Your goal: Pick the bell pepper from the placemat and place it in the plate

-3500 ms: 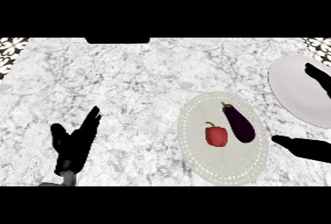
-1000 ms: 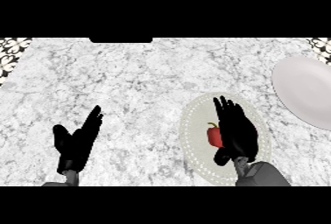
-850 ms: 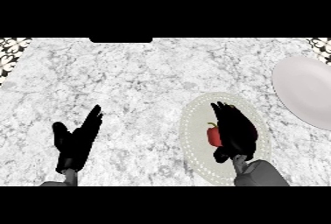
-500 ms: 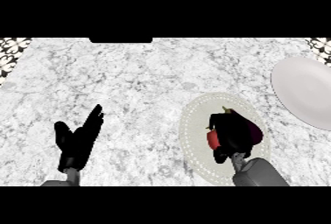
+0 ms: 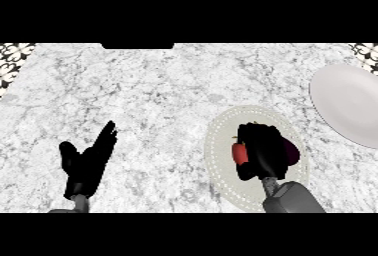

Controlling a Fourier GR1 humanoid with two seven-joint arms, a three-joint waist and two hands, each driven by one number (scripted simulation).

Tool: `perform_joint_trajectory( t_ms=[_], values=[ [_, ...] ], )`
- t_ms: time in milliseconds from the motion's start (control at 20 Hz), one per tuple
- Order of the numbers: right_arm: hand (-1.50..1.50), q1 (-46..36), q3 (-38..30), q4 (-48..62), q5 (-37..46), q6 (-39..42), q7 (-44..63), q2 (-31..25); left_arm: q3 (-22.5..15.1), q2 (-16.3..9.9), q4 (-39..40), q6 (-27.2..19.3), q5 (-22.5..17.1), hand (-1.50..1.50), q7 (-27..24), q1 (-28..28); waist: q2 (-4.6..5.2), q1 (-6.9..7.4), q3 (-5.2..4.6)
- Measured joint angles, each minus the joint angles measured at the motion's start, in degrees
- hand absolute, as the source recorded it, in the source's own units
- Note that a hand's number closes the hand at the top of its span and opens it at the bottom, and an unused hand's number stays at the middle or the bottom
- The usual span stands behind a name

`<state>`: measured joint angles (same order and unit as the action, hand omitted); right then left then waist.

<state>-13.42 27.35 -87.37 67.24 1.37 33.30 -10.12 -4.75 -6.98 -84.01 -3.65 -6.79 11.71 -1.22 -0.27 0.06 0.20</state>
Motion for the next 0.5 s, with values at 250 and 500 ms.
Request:
perform_joint_trajectory(
  t_ms=[250, 500],
  values=[
    [1.50, -1.7, -3.4, 2.3, -0.1, -9.6, 4.7, 6.9, 0.1, 0.2, 0.1, 0.1, 0.1, 0.00, 0.0, 0.3, 0.17, 0.22, 0.02],
    [1.50, -4.1, -5.4, 0.0, 4.4, -17.7, 9.2, 9.1, -0.1, 0.5, -0.3, -0.2, 0.5, 0.00, 0.5, 0.0, 0.07, 0.07, 0.00]
  ],
)
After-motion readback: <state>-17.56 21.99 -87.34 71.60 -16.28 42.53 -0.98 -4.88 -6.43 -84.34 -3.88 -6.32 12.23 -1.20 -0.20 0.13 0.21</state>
